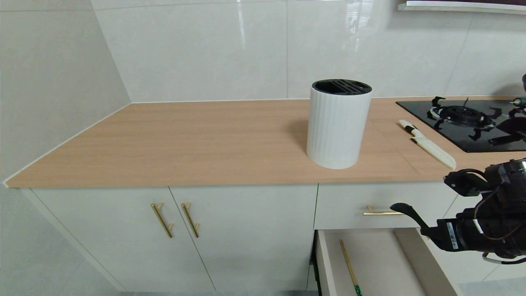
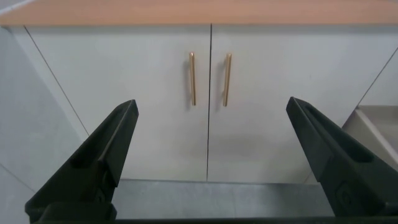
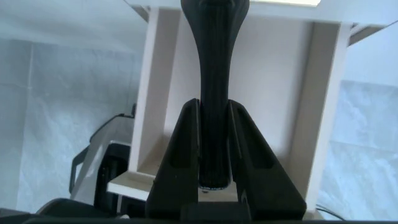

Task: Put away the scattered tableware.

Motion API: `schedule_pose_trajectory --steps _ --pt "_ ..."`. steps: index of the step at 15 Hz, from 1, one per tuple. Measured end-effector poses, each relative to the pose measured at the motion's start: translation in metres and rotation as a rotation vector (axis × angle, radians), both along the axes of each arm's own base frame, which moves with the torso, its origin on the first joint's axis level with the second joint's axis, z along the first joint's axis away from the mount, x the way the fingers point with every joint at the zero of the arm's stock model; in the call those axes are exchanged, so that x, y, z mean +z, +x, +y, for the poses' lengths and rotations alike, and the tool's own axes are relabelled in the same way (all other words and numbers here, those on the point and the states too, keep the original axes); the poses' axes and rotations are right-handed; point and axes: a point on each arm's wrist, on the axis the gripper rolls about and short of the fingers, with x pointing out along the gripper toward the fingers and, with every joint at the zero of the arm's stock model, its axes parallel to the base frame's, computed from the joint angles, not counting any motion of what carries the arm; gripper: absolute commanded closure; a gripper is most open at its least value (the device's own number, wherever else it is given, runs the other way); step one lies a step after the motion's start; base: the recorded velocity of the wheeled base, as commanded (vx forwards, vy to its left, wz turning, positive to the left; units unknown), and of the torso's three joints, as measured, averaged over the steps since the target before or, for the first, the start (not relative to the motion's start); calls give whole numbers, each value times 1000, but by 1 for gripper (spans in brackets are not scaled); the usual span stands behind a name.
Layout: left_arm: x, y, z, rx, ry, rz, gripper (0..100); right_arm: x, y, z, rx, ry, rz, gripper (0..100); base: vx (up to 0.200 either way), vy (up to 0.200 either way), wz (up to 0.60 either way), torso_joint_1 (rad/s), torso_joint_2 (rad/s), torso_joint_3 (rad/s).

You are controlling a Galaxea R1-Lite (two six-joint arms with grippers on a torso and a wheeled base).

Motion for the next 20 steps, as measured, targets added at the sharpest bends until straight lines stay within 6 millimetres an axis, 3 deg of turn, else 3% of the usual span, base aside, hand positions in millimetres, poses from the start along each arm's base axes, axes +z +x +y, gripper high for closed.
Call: schedule_pose_trajectory --steps 15,20 --pt "0 0 0 0 0 -1 0 -17 11 1 -13 -21 56 100 0 0 0 -181 465 282" --pt "0 0 0 0 0 0 0 -27 18 2 -17 -24 57 100 0 0 0 -28 89 61"
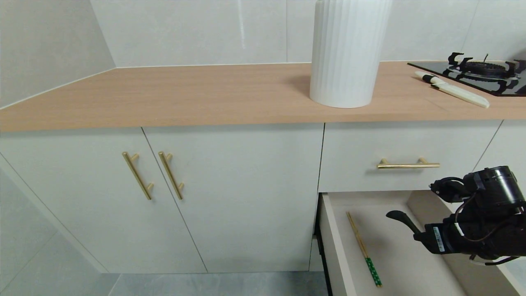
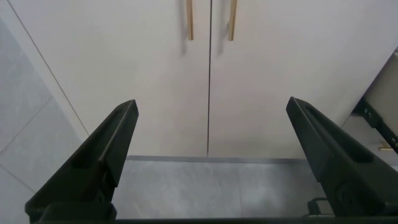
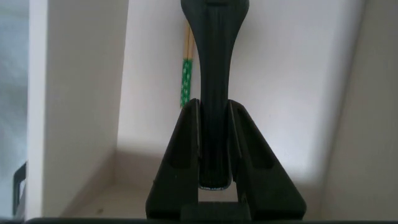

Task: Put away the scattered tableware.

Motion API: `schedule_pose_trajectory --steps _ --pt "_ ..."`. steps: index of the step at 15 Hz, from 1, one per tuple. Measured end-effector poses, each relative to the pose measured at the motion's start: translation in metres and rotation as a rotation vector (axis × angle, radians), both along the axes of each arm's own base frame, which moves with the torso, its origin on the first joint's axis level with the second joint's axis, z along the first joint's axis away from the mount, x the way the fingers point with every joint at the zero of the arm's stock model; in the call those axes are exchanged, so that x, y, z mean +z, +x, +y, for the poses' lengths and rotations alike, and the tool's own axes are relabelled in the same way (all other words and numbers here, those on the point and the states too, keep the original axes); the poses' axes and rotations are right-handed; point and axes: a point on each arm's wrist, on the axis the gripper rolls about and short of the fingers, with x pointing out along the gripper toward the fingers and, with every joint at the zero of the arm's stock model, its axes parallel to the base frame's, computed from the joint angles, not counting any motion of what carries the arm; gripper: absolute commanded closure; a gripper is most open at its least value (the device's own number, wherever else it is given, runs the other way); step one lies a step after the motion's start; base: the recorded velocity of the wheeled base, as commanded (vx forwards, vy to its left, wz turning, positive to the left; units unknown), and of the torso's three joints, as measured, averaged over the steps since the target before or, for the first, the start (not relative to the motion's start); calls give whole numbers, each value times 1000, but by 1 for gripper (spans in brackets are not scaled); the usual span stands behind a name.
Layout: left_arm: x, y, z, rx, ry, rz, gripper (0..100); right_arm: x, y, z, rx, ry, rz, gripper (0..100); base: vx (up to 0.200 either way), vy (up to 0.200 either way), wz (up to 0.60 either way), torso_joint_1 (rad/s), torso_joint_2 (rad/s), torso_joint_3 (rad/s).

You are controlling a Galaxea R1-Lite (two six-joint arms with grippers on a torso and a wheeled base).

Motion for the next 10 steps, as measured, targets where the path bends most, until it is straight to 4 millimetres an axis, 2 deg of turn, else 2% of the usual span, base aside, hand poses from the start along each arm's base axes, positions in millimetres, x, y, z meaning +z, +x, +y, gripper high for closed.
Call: schedule_pose_trajectory --steps 3,10 --pt "0 0 0 0 0 0 0 -12 6 0 -15 -15 -28 100 0 0 0 0 0 0" --pt "0 0 0 0 0 0 0 -49 23 2 -45 -75 97 100 0 0 0 0 0 0"
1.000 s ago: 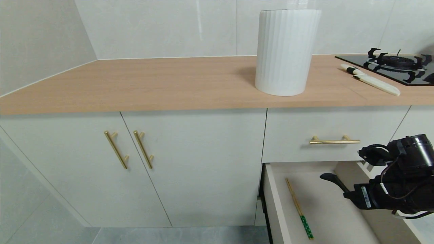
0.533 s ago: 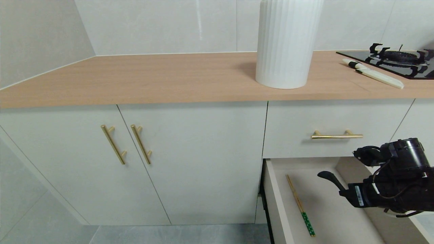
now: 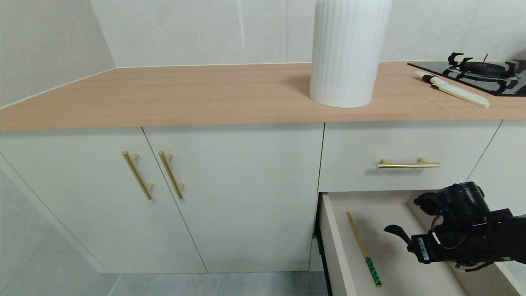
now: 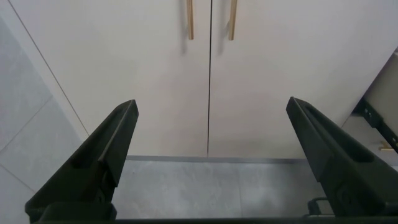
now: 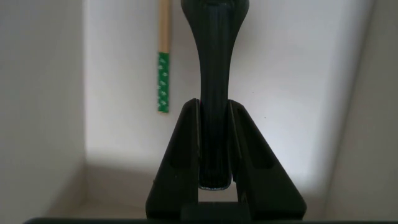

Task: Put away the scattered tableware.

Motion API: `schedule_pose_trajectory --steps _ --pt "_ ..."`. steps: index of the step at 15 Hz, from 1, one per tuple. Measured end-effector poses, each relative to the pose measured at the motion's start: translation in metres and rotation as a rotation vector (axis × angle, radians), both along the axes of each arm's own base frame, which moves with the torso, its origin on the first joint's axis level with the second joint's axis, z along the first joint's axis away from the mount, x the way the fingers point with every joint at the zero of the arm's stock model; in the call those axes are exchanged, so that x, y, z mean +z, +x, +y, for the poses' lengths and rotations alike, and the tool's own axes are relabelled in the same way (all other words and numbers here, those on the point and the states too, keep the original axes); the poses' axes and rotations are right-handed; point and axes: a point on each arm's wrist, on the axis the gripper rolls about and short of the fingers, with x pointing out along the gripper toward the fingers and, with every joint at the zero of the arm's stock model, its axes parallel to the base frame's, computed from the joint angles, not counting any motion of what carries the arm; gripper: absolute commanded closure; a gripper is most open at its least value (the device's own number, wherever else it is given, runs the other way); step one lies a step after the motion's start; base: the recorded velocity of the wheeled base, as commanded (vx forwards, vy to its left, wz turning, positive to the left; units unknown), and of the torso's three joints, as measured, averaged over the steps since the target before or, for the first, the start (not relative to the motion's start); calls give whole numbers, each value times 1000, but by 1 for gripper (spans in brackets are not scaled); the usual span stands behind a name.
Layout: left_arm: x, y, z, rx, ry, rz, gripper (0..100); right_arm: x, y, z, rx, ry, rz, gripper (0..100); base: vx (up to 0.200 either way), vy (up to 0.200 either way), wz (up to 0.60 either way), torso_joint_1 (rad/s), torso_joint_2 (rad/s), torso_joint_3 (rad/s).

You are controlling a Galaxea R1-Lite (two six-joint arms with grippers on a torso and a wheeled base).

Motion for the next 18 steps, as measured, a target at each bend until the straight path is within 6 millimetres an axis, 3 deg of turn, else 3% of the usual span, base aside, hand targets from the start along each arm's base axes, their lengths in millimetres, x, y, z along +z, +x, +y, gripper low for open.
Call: schedule_pose_trajectory --steps 5,8,15,16,18 --pt "0 0 0 0 0 0 0 -47 25 4 -51 -21 12 100 0 0 0 0 0 0" --pt "0 0 0 0 0 0 0 -71 27 4 -57 -30 71 100 0 0 0 0 0 0" --pt "0 0 0 0 0 0 0 -86 30 4 -62 -35 85 100 0 0 0 0 0 0" --pt "0 0 0 0 0 0 0 -87 29 3 -63 -36 86 0 0 0 0 0 0 0" --pt "0 0 0 0 0 0 0 -87 28 3 -64 -36 92 0 0 0 0 0 0 0"
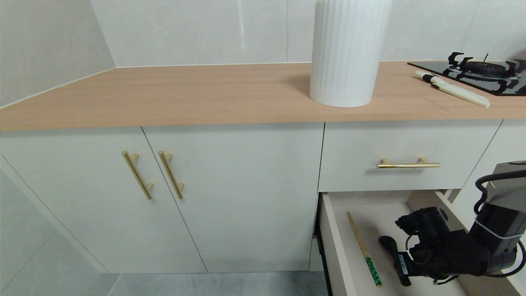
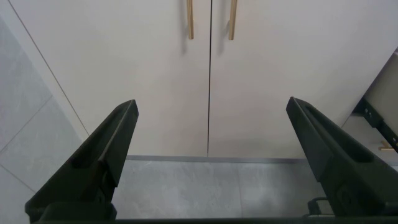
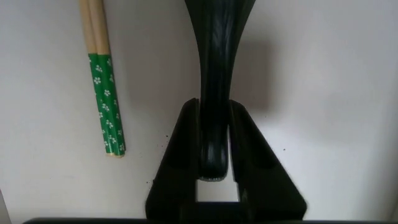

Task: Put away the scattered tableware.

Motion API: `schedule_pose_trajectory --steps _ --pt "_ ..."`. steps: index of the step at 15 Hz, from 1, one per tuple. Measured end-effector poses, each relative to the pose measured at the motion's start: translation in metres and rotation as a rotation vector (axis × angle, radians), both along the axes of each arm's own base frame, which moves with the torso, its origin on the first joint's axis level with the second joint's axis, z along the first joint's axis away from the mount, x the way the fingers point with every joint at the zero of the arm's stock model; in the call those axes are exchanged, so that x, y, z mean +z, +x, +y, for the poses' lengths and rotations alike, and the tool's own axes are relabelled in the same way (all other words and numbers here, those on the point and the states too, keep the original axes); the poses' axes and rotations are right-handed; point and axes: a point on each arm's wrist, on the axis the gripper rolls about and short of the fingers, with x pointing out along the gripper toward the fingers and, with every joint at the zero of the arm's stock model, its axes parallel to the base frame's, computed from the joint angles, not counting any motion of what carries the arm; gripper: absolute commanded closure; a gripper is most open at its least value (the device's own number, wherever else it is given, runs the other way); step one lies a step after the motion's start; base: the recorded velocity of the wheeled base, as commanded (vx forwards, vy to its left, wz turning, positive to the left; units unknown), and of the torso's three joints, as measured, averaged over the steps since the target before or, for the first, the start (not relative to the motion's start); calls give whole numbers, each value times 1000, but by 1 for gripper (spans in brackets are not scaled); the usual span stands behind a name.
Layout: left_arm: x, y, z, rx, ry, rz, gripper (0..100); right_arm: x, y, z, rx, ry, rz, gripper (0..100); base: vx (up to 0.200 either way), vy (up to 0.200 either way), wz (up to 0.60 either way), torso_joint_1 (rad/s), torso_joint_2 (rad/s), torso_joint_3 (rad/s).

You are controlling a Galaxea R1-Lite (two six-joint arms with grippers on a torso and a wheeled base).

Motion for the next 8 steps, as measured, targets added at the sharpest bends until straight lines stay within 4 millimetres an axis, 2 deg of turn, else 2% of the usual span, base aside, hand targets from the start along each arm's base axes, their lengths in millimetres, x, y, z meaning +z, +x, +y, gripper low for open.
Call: schedule_pose_trajectory --steps 3,5,8 --pt "0 0 0 0 0 0 0 6 -1 -1 -7 -5 -21 0 0 0 0 0 0 0" --pt "0 0 0 0 0 0 0 17 -3 -1 -8 -2 -50 0 0 0 0 0 0 0" --pt "0 0 0 0 0 0 0 57 -16 -3 -4 9 -119 0 0 0 0 0 0 0"
